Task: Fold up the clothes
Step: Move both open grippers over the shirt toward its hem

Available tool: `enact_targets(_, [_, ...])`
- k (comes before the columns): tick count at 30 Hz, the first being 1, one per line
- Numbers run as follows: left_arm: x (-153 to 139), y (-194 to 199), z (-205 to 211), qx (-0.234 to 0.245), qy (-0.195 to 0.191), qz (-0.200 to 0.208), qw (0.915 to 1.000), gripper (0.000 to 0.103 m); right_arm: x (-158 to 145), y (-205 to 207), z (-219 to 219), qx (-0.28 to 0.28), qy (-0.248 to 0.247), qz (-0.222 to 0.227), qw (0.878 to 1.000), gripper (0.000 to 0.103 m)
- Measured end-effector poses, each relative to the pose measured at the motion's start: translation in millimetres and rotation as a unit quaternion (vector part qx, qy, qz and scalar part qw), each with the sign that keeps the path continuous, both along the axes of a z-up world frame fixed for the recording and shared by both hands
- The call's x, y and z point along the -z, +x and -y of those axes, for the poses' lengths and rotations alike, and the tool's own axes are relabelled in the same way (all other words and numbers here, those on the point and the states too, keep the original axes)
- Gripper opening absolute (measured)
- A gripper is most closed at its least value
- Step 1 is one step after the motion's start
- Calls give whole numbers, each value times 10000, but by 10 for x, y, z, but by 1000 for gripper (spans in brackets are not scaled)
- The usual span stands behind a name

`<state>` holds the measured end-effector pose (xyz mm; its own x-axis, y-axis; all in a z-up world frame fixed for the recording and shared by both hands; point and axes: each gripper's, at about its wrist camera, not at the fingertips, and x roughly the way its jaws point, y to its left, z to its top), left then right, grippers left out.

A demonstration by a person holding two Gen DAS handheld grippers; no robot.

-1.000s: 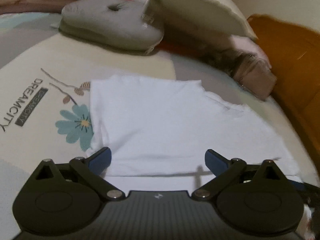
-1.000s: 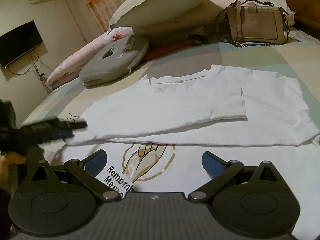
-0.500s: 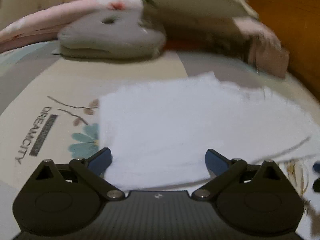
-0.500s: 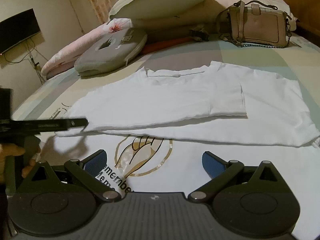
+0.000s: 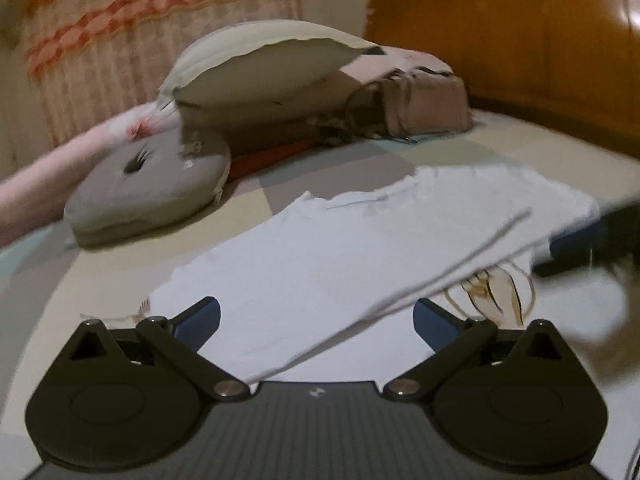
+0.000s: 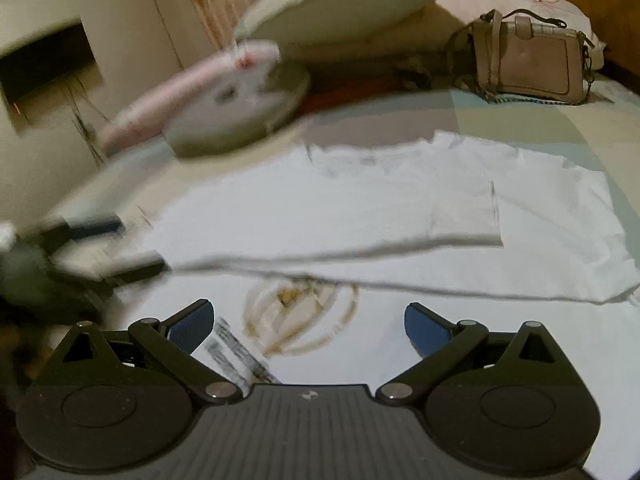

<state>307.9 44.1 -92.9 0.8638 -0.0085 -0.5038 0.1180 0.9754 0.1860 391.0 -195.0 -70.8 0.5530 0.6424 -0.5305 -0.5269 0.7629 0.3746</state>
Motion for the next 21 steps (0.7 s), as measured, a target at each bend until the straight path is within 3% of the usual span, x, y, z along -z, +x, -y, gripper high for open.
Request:
enact_targets(3, [-60,-56,5,262,-172,8,9995,102,-67,127,186,273,642,-161,9974,103])
enact_targets(5, [-92,-70,-18,383,-375,-31,9986,102,-39,307,337,591,1102,-541,9907,103])
enact_targets(9, [-76,-20,-83,378,-681,-203,9968,102,158,721,626,1131,2037,-1554,9600,103])
enact_targets(11, [-75,-10,-95,380,-699,-195,9966,102,291,853,701,1355,2274,-1993,9435,100])
enact_targets(21, [-93,18,-243,193,-1044,-228,9941,102,357,984,595,1639,2263,-1527,9480,95])
